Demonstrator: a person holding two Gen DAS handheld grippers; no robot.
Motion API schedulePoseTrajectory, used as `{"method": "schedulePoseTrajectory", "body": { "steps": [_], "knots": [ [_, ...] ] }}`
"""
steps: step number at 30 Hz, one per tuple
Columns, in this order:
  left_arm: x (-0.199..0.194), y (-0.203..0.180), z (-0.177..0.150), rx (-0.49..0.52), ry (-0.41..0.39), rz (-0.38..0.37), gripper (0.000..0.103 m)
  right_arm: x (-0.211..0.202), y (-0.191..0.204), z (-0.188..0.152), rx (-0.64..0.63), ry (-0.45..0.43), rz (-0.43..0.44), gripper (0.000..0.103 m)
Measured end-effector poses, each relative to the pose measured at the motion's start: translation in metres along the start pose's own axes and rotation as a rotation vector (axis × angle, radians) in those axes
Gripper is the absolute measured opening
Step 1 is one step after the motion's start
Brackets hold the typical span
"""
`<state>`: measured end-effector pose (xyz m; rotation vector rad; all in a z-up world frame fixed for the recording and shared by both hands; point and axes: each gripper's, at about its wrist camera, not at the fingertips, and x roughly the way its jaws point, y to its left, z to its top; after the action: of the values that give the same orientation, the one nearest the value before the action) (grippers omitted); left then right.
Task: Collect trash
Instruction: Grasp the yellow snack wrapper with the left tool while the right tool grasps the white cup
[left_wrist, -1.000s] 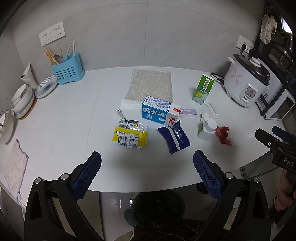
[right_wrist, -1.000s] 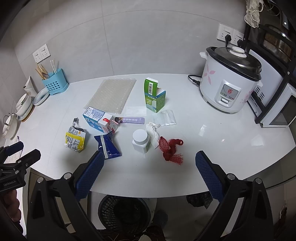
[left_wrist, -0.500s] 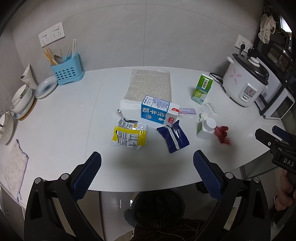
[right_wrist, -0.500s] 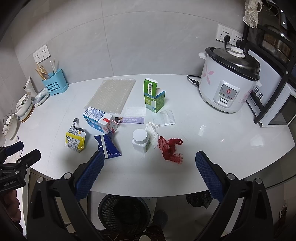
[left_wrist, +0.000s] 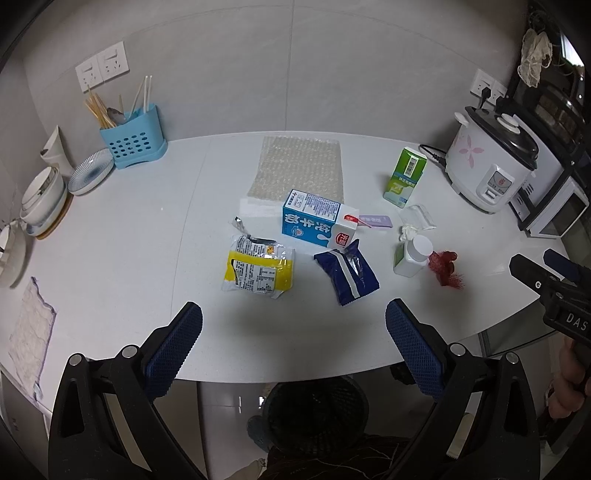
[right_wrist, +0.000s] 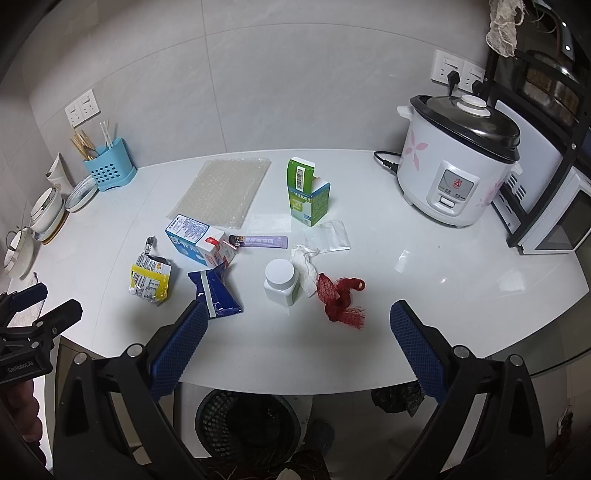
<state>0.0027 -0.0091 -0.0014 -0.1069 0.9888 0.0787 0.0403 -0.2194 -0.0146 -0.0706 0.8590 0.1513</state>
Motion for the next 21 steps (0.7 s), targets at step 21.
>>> {"method": "schedulePoseTrajectory", "body": {
  "steps": [21],
  "knots": [
    [0.1,0.048,0.01,-0.055,0.049,0.02,0.096,0.092,0.006,0.011,-0.072,0.024,0.03,0.095]
  ]
}}
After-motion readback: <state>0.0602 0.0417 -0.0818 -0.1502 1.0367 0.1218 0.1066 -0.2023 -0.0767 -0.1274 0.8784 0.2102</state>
